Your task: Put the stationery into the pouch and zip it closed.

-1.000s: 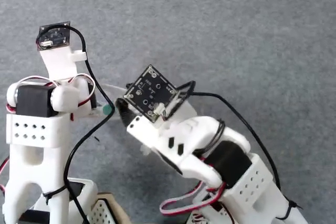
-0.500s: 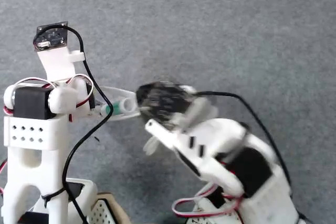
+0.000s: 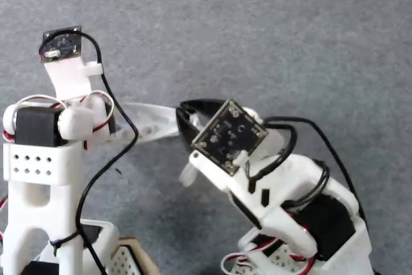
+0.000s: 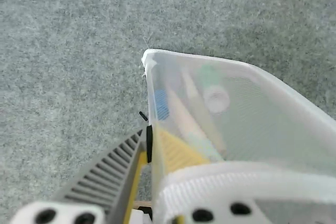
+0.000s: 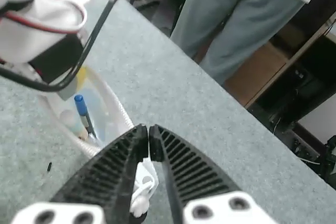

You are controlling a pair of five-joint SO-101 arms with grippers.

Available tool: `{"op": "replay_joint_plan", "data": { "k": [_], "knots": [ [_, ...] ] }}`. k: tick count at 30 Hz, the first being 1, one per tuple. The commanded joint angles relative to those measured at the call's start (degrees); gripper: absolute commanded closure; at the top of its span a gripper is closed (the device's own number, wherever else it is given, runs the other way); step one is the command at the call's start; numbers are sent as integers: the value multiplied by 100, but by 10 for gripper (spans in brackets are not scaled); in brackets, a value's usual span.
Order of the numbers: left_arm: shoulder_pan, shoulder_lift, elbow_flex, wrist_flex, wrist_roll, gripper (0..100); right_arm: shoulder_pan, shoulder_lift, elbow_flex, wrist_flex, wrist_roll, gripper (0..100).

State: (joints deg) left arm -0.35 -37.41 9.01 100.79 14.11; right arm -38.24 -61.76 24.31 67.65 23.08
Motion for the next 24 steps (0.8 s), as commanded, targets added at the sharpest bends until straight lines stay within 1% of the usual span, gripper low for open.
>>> {"op": "replay_joint_plan", "data": {
  "k": [1,5,11,13,16,18,21,24],
  "knots": [
    [-75,-35,-242,0,-18,972,35,-13,-13,360,53,983],
    [-75,-35,-242,0,-18,972,26,4,-4,747,62,983],
    [-75,-35,-242,0,-26,972,44,4,-4,985,62,981],
    [-66,-35,-242,0,-35,972,53,13,-4,1240,70,943],
    [-40,-35,-233,0,-35,972,53,13,92,1591,97,841],
    [-40,-26,-171,0,-35,972,53,-4,251,1741,404,805],
    [-40,-26,-84,-9,-35,971,62,-22,479,1952,1046,801],
    [-40,-26,-84,-9,-35,971,70,-22,716,2031,1275,801]
  ]
}}
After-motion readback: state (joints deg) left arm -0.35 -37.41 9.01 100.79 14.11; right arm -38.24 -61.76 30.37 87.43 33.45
